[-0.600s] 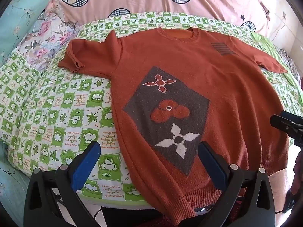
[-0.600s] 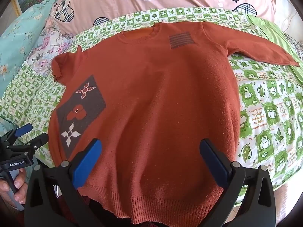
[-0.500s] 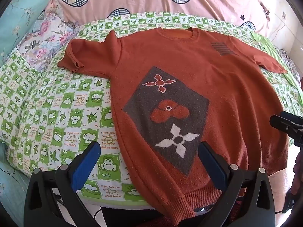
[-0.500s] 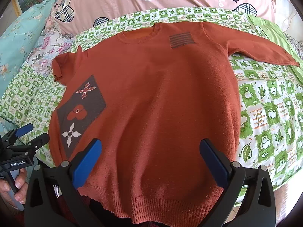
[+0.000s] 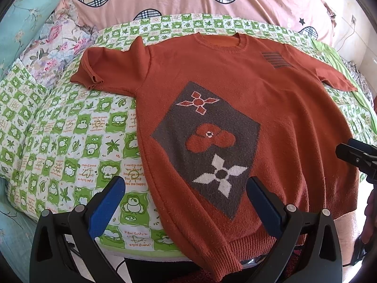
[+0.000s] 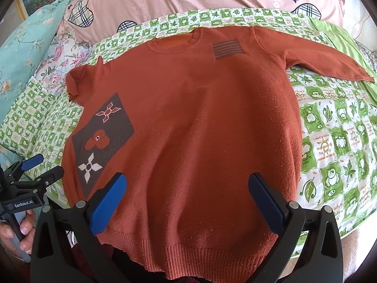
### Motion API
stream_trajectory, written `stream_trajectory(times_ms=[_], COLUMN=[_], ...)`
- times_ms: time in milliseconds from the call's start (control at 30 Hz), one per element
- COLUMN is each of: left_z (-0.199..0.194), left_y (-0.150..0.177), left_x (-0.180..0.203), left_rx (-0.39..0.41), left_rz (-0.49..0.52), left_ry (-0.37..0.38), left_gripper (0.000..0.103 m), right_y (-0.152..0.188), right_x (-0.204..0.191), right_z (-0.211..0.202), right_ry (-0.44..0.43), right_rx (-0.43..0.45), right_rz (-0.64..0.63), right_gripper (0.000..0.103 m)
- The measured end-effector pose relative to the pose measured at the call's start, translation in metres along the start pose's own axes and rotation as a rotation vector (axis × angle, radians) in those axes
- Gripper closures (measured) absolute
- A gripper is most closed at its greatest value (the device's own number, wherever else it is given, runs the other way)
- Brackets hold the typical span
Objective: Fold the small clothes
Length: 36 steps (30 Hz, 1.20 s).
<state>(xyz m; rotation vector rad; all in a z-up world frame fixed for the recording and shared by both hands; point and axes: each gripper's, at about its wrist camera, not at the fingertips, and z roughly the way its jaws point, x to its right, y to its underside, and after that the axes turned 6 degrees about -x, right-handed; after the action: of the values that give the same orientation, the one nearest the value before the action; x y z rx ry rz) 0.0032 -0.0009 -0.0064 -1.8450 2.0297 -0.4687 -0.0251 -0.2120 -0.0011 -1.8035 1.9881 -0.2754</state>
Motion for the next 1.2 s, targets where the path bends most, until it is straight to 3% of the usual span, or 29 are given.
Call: stream_trajectory(times_ms=[467, 700, 900, 1200], left_z=[-0.002, -0.002, -0.001, 0.005], left_y=[0.000, -0.001, -0.005, -0.016], left_x=[-0.004, -0.003, -0.002, 0.003], left_rx=[-0.002, -0.007, -0.006, 0.014], left_rz=[-0.001, 0.002, 0.001, 0.018], left_ry=[0.002, -0.006, 0.004, 0.010], left_gripper=[0.000, 0.000, 0.000, 0.000], right_y=[0.000, -0.002, -0.002, -0.006], right_x=[-0.003, 0.000, 0.000, 0.011], right_z=[-0.001, -0.005, -0.005, 0.000], right_ry=[-0.018, -0.071, -0.042, -0.075], right_rx=[0.002, -0.006, 0.011, 0.003], right_rz=[0.008, 0.037, 0.021, 0.053], right_gripper=[0.000, 0.000, 0.000, 0.000])
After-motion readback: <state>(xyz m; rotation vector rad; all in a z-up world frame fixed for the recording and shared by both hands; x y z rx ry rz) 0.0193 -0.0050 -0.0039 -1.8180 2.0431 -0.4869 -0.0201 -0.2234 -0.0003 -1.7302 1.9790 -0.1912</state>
